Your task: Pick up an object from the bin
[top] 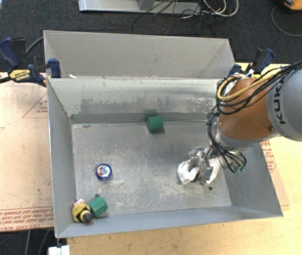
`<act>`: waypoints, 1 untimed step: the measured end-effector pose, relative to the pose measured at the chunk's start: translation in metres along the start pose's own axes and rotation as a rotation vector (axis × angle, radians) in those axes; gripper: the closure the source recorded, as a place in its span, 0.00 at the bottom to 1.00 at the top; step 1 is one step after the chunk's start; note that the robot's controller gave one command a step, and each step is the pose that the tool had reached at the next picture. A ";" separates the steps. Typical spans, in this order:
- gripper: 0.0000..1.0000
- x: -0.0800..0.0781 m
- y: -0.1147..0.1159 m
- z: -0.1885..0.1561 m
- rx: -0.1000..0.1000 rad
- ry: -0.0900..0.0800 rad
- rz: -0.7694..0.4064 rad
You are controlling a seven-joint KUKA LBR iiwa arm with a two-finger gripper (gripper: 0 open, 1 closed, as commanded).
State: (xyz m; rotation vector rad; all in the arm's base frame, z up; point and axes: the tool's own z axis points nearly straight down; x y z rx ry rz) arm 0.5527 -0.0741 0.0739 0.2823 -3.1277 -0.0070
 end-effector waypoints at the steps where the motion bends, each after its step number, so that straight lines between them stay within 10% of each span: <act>1: 1.00 0.001 0.001 -0.017 -0.001 0.003 -0.001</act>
Offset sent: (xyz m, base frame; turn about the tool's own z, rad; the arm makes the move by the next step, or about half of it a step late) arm 0.0002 0.0000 0.0416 0.0000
